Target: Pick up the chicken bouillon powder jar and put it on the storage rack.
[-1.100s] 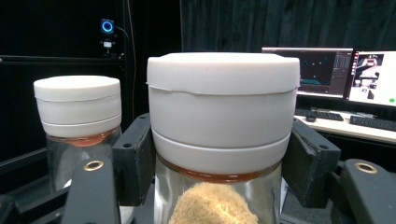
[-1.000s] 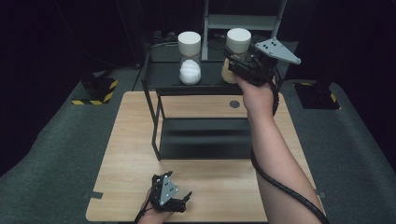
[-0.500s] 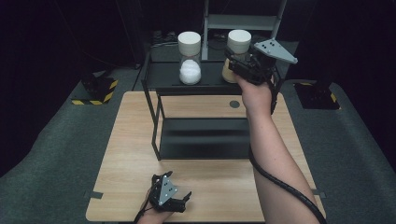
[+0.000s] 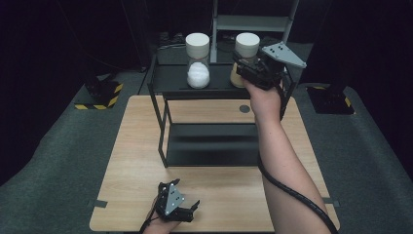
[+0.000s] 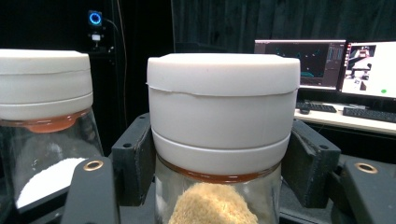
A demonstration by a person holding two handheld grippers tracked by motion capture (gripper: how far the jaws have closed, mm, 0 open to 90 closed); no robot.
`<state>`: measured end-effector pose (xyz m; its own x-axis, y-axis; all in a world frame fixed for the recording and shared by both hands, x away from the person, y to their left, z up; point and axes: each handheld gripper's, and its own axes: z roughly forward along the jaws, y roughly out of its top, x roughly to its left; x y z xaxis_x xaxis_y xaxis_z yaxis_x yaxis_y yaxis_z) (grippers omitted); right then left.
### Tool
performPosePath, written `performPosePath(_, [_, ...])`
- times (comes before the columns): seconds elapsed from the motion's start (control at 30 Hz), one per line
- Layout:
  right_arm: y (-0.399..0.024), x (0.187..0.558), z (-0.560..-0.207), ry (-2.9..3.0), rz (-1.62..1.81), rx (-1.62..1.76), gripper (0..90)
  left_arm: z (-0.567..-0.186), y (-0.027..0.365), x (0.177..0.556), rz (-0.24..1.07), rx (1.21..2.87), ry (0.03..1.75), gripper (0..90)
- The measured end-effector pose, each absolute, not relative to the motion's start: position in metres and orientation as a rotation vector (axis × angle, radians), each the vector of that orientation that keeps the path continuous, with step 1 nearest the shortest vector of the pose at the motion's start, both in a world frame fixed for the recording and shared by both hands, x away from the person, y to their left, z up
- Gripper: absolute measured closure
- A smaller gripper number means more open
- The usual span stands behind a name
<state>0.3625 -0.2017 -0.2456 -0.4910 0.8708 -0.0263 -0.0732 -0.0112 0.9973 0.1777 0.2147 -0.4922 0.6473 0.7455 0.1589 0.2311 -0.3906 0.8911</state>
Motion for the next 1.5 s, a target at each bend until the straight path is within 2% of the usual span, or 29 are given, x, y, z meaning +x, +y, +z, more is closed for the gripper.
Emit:
performPosePath(0.67, [-0.204,0.363,-0.248,1.518,1.607,0.845,32.3,-0.492,0.214,0.177,0.701,1.938,0.765,0.9])
performPosePath(0.8, [-0.206,0.364,-0.244,1.527,1.617,0.870,22.1,-0.493,0.215,0.177,0.698,1.934,0.761,0.9])
performPosePath(0.87, [-0.207,0.364,-0.244,1.532,1.618,0.871,20.3,-0.493,0.215,0.177,0.697,1.930,0.763,0.9])
performPosePath(1.0, [-0.206,0.363,-0.243,1.544,1.608,0.884,6.2,-0.492,0.214,0.177,0.698,1.937,0.762,0.9])
performPosePath(1.03, [-0.206,0.363,-0.243,1.544,1.608,0.884,6.2,-0.492,0.214,0.177,0.698,1.937,0.762,0.9])
performPosePath(1.07, [-0.205,0.361,-0.243,1.541,1.602,0.892,2.4,-0.492,0.214,0.177,0.699,1.937,0.761,0.9])
performPosePath(1.17, [-0.205,0.360,-0.245,1.540,1.602,0.894,0.0,-0.492,0.214,0.177,0.698,1.939,0.760,0.9])
performPosePath(1.5, [-0.211,0.347,-0.250,1.546,1.590,0.876,0.0,-0.492,0.213,0.177,0.701,1.943,0.760,0.9])
